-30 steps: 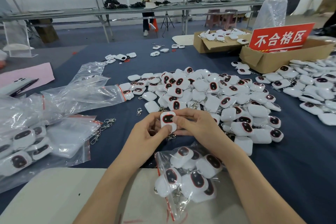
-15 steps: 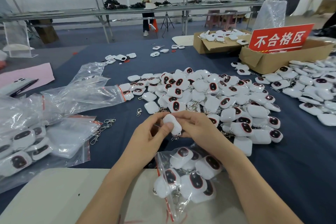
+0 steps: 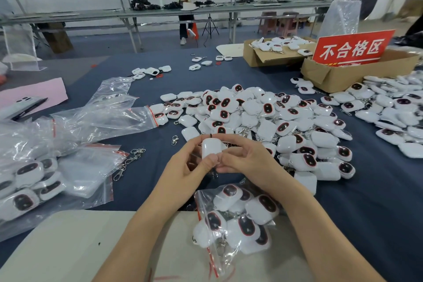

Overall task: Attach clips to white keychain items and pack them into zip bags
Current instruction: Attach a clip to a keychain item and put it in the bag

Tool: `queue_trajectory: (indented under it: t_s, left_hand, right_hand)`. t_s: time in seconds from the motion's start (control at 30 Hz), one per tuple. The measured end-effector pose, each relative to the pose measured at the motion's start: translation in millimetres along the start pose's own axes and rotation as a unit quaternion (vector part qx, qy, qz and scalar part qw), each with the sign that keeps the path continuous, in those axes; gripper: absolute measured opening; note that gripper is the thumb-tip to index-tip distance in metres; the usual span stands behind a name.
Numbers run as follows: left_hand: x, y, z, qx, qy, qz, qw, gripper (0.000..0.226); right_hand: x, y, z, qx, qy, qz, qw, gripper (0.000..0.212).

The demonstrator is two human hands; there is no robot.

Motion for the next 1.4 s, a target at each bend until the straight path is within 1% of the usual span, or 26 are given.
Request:
queue_trajectory:
  t_s: [0.1, 0.27, 0.43, 0.57, 0.63, 0.77, 0.8, 0.87, 0.9, 0.97, 1.1, 1.4]
  left_hand:
    - [1.3, -0.8, -0.8, -0.014, -0.011, -0.006, 1.0, 0.044]
    - [0.9, -2.6, 1.2, -0.027, 0.015, -0.003, 1.0, 0.041]
    - [-0.1, -5.7, 0.8, -0.021, 0.019, -0.003, 1.0, 0.04]
    - [0.7, -4.1, 0.3, -0.006, 0.013, -0.003, 1.0, 0.035]
    - [1.4, -1.9, 0.5, 0.004, 0.012, -0.004, 1.0, 0.029]
    - [1.4, -3.3, 0.9, -0.001, 0.021, 0.001, 1.0, 0.021]
    - [1.5, -4.6, 1.2, -0.007, 0.029, 0.003, 1.0, 0.019]
    - [1.9, -6.3, 2.6, -0.031, 0.055, 0.004, 0.998, 0.012]
    - [2.0, -6.3, 3.2, -0.05, 0.065, 0.003, 0.997, 0.015]
    - [2.1, -5.8, 1.7, -0.069, 0.063, 0.001, 0.996, 0.018]
    - [2.3, -4.2, -1.1, -0.088, 0.058, 0.001, 0.994, 0.015]
    - [0.9, -2.7, 1.8, -0.05, 0.068, -0.01, 0.996, 0.016]
  right_hand:
    - [-0.7, 1.1, 1.3, -0.025, 0.018, -0.008, 1.0, 0.033]
    - [-2.2, 2.2, 0.6, -0.016, 0.039, -0.002, 0.999, 0.028]
    - [-3.5, 4.7, 1.3, -0.014, 0.051, -0.009, 0.999, 0.024]
    - [-5.0, 6.1, 1.1, -0.009, 0.068, -0.015, 0.998, 0.022]
    - [-5.5, 5.9, 0.0, -0.013, 0.07, -0.015, 0.997, 0.021]
    - [-5.7, 5.4, -0.8, -0.012, 0.077, -0.018, 0.997, 0.023]
    - [-5.9, 6.1, -1.4, -0.009, 0.077, -0.019, 0.997, 0.022]
    - [-5.4, 7.1, -4.5, 0.004, 0.075, -0.019, 0.997, 0.012]
    - [-5.1, 7.2, -6.2, 0.014, 0.074, -0.016, 0.997, 0.006]
    - [-4.5, 7.4, -7.2, 0.034, 0.079, -0.009, 0.996, 0.008]
    - [-5.0, 8.0, -6.0, 0.03, 0.086, -0.004, 0.996, 0.009]
    - [-6.5, 9.1, -4.6, 0.004, 0.057, -0.009, 0.998, 0.008]
Point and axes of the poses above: each hand's wrist, its own x-axis away from the middle knuckle, its own z-axis out of the back of the hand, y = z × x, the point moved 4 cm from there along -x, towards the middle knuckle, and after that the axes turned 3 degrees about -x, right-handed, at the moved point
